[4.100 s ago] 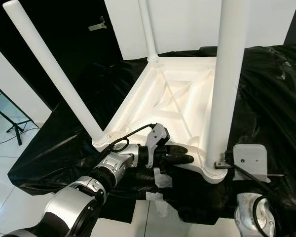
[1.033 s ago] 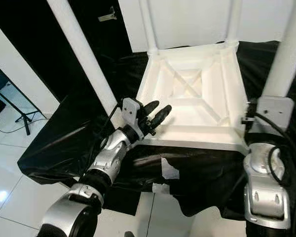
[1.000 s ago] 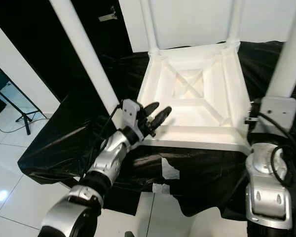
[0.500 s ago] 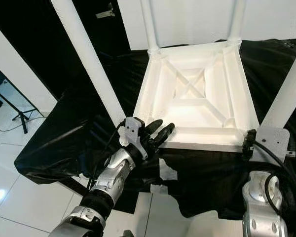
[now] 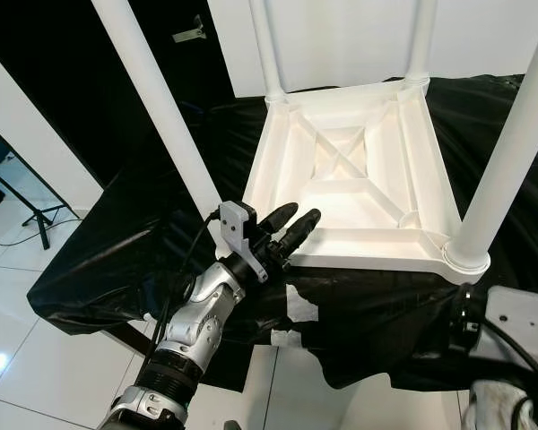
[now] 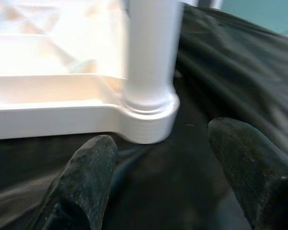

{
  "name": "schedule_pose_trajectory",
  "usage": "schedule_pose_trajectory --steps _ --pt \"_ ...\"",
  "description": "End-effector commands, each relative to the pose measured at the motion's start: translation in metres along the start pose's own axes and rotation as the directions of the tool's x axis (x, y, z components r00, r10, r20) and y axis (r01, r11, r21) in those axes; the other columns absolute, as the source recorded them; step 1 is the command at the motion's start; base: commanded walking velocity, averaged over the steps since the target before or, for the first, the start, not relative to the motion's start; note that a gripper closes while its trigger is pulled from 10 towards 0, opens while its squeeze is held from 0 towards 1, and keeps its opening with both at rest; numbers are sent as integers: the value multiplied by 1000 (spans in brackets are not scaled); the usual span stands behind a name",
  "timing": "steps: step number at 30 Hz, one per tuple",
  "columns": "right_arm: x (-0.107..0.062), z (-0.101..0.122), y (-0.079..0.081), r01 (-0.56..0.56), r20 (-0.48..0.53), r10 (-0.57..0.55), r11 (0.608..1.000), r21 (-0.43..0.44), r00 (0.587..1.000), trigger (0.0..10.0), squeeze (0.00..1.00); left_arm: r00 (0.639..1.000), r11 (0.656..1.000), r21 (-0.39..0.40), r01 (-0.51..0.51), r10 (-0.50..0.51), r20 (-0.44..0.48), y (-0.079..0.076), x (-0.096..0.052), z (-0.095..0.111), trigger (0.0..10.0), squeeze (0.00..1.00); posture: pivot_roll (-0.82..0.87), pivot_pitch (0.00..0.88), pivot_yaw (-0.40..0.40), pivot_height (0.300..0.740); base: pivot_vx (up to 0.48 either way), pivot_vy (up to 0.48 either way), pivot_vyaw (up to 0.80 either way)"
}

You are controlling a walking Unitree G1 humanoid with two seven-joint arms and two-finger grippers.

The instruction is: Building children table

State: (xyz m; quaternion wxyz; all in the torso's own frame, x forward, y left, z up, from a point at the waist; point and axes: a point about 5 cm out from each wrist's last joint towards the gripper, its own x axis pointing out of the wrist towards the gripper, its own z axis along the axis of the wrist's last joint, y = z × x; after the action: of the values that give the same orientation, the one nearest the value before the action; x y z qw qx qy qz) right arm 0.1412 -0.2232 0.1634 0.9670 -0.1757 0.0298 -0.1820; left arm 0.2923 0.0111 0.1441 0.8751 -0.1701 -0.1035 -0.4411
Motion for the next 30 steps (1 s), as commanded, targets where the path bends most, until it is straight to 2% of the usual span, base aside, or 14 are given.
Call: schedule_pose_trajectory --steps 1,2,4,6,7,8,11,15,19,22,25,27,29,30 --pt "4 11 11 -80 68 78 996 29 995 10000 0 991 991 -45 127 -129 -30 -11 -10 -13 10000 0 -126 0 144 740 0 0 0" --pt "10 15 18 -122 95 119 992 23 988 10000 0 991 991 -53 126 -129 -40 -13 -10 -14 10000 0 -124 0 140 740 0 0 0" --pt "10 15 18 -122 95 119 992 23 988 10000 0 991 991 -53 126 -129 -40 -13 -10 -14 10000 0 -124 0 140 740 0 0 0" --pt "17 19 26 -165 117 163 986 14 980 10000 0 990 990 -64 125 -128 -51 -13 -11 -16 10000 0 -118 0 136 740 0 0 0" --pt "27 27 41 -262 156 262 965 -22 952 10000 0 984 988 -83 133 -142 -107 -14 -16 -22 10000 0 -102 0 125 740 0 0 0" --pt "30 29 46 -292 169 293 956 -34 941 10000 0 978 985 -89 144 -156 -137 -13 -20 -25 10000 0 -88 0 115 740 0 0 0" --pt "32 30 48 -307 177 309 951 -40 934 10000 0 974 984 -93 152 -165 -156 -13 -22 -27 10000 0 -88 0 115 740 0 0 0" --pt "40 33 46 -333 190 335 942 -43 923 10000 0 921 961 -15 276 -269 -283 1 -32 -26 10000 0 -46 0 88 740 0 0 0" --pt "42 34 46 -336 192 338 941 -44 921 10000 0 915 959 -13 284 -275 -296 4 -32 -25 10000 0 -46 0 88 740 0 0 0" --pt "45 40 54 -389 222 394 919 -67 892 10000 0 891 962 106 253 -189 -414 31 -35 -28 10000 0 -38 0 93 740 0 0 0" --pt "45 41 57 -405 229 417 909 -97 880 10000 0 893 968 120 221 -151 -424 36 -35 -28 10000 0 -46 0 99 740 0 0 0" --pt "47 41 64 -463 216 503 861 -210 837 10000 0 899 982 118 148 -84 -429 39 -34 -31 10000 0 -56 0 108 740 0 0 0" --pt "48 36 71 -536 168 590 797 -278 790 10000 0 906 993 74 94 -55 -419 35 -34 -36 10000 0 -58 0 110 740 0 0 0" --pt "48 36 71 -536 168 590 797 -278 790 10000 0 906 993 74 94 -55 -419 35 -34 -36 10000 0 -58 0 110 740 0 0 0"
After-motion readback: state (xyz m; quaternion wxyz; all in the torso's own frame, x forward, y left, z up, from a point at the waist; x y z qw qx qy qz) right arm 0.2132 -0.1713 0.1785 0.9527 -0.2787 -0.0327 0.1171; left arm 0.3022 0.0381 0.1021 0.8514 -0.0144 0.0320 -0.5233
